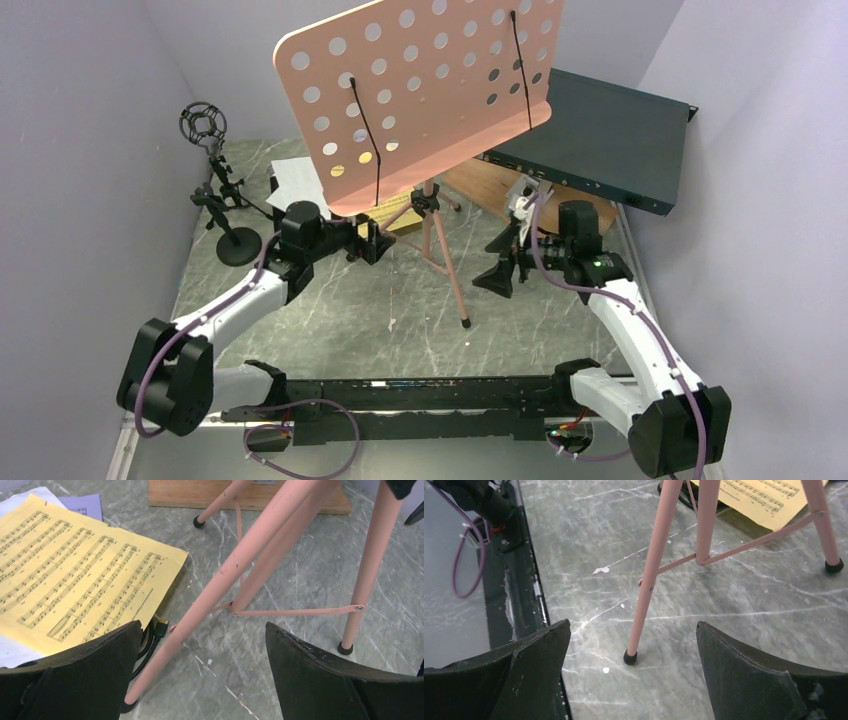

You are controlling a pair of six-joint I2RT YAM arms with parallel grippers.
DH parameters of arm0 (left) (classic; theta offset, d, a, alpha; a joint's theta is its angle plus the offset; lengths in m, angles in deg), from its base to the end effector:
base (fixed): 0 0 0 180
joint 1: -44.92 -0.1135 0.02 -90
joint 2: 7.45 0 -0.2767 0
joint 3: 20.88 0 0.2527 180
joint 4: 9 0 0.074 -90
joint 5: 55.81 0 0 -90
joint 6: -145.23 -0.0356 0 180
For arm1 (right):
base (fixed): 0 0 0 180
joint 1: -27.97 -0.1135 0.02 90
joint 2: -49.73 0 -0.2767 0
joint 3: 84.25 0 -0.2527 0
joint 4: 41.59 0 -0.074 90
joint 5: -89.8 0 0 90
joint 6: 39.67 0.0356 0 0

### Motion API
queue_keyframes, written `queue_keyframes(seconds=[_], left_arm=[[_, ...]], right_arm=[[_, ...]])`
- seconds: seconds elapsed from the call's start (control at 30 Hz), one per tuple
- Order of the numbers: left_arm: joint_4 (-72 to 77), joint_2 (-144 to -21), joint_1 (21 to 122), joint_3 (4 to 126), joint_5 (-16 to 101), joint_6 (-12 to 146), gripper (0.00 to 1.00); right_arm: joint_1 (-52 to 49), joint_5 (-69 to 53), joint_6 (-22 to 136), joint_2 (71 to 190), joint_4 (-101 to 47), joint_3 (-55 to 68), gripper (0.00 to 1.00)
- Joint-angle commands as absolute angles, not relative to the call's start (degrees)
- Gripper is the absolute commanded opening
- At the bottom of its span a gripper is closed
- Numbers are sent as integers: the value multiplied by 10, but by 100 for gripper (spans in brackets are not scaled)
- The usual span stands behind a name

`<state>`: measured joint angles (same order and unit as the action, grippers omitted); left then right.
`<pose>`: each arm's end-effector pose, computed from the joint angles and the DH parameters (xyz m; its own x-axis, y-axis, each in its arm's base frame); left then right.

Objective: Pack up the instrument practice props
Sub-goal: Close the music stand at the center of the board.

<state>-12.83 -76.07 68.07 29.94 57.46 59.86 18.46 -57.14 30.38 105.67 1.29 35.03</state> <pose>0.2366 -0.1164 0.2681 -0.2789 0.0386 -0.9596 0.6934 0.6994 -0.1734 0.1828 0.0609 0.3061 -0.3193 -0.2422 -0.9162 -0.9038 0.3685 0.2176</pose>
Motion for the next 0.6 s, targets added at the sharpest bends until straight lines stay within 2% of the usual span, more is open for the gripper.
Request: queue_keyframes(seconds=[0.0,0.13,0.23,0.47,0.57], left_arm=[[-172,-790,678,350,621,571,98],[-185,-813,677,360,623,562,94],[-187,-834,677,373,633,560,87],[-209,-870,677,390,676,585,68],[-218,-874,677,390,691,605,58]], right_arm=[[133,-528,358,1068,-180,393,99],[113,-481,407,1082,-302,437,97],[94,-445,420,1098,-349,442,94],[43,-417,466,1128,-406,445,76],[28,-399,472,1135,-418,453,72]])
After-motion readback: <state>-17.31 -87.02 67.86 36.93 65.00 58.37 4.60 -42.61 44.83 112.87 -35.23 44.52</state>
